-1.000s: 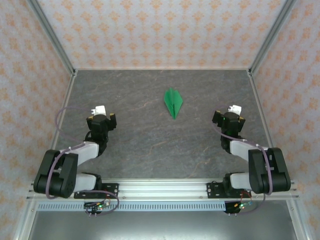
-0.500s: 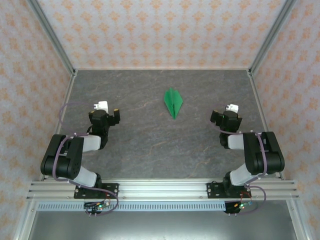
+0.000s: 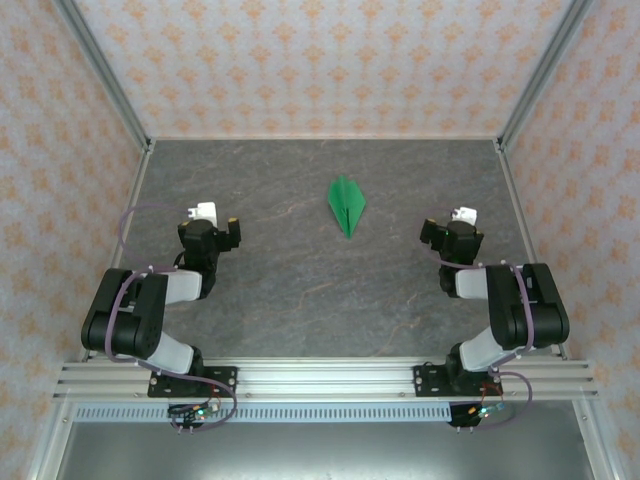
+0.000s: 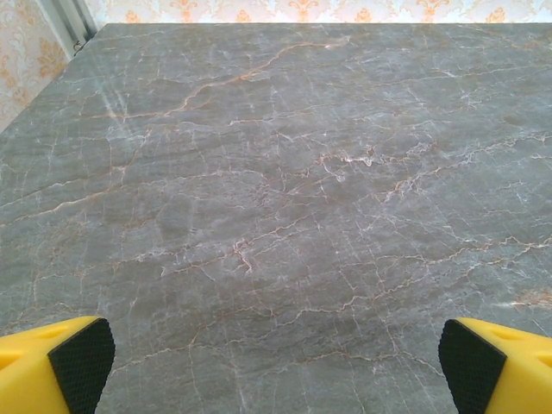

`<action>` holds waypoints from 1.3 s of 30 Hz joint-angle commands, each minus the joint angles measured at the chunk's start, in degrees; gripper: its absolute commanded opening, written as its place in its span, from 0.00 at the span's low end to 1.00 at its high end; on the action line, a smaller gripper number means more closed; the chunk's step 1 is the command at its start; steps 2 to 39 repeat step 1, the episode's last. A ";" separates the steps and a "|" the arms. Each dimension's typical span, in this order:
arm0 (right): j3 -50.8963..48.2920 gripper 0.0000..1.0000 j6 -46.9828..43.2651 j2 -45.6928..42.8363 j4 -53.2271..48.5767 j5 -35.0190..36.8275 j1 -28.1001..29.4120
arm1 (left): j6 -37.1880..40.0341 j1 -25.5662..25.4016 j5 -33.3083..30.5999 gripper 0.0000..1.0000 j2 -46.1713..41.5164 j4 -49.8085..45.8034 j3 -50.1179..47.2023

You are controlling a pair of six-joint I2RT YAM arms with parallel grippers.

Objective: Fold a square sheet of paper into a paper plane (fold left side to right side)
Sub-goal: Reset both arms

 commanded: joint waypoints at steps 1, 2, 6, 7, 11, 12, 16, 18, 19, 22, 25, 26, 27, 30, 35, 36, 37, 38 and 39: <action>0.94 1.00 0.57 -0.74 1.69 -0.37 -0.02 | 0.81 0.41 0.27 1.00 -0.17 0.61 0.89; 0.94 1.00 0.57 -0.74 1.69 -0.37 -0.02 | 0.81 0.41 0.27 1.00 -0.17 0.61 0.89; 0.94 1.00 0.57 -0.74 1.69 -0.37 -0.02 | 0.81 0.41 0.27 1.00 -0.17 0.61 0.89; 0.94 1.00 0.57 -0.74 1.69 -0.37 -0.02 | 0.81 0.41 0.27 1.00 -0.17 0.61 0.89; 0.94 1.00 0.57 -0.74 1.69 -0.37 -0.02 | 0.81 0.41 0.27 1.00 -0.17 0.61 0.89; 0.94 1.00 0.57 -0.74 1.69 -0.37 -0.02 | 0.81 0.41 0.27 1.00 -0.17 0.61 0.89; 0.94 1.00 0.57 -0.74 1.69 -0.37 -0.02 | 0.81 0.41 0.27 1.00 -0.17 0.61 0.89; 0.94 1.00 0.57 -0.74 1.69 -0.37 -0.02 | 0.81 0.41 0.27 1.00 -0.17 0.61 0.89; 0.94 1.00 0.57 -0.74 1.69 -0.37 -0.02 | 0.81 0.41 0.27 1.00 -0.17 0.61 0.89; 0.94 1.00 0.57 -0.74 1.69 -0.37 -0.02 | 0.81 0.41 0.27 1.00 -0.17 0.61 0.89; 0.94 1.00 0.57 -0.74 1.69 -0.37 -0.02 | 0.81 0.41 0.27 1.00 -0.17 0.61 0.89; 0.94 1.00 0.57 -0.74 1.69 -0.37 -0.02 | 0.81 0.41 0.27 1.00 -0.17 0.61 0.89; 0.94 1.00 0.57 -0.74 1.69 -0.37 -0.02 | 0.81 0.41 0.27 1.00 -0.17 0.61 0.89; 0.94 1.00 0.57 -0.74 1.69 -0.37 -0.02 | 0.81 0.41 0.27 1.00 -0.17 0.61 0.89; 0.94 1.00 0.57 -0.74 1.69 -0.37 -0.02 | 0.81 0.41 0.27 1.00 -0.17 0.61 0.89; 0.94 1.00 0.57 -0.74 1.69 -0.37 -0.02 | 0.81 0.41 0.27 1.00 -0.17 0.61 0.89; 0.94 1.00 0.57 -0.74 1.69 -0.37 -0.02 | 0.81 0.41 0.27 1.00 -0.17 0.61 0.89; 0.94 1.00 0.57 -0.74 1.69 -0.37 -0.02 | 0.81 0.41 0.27 1.00 -0.17 0.61 0.89; 0.94 1.00 0.57 -0.74 1.69 -0.37 -0.02 | 0.81 0.41 0.27 1.00 -0.17 0.61 0.89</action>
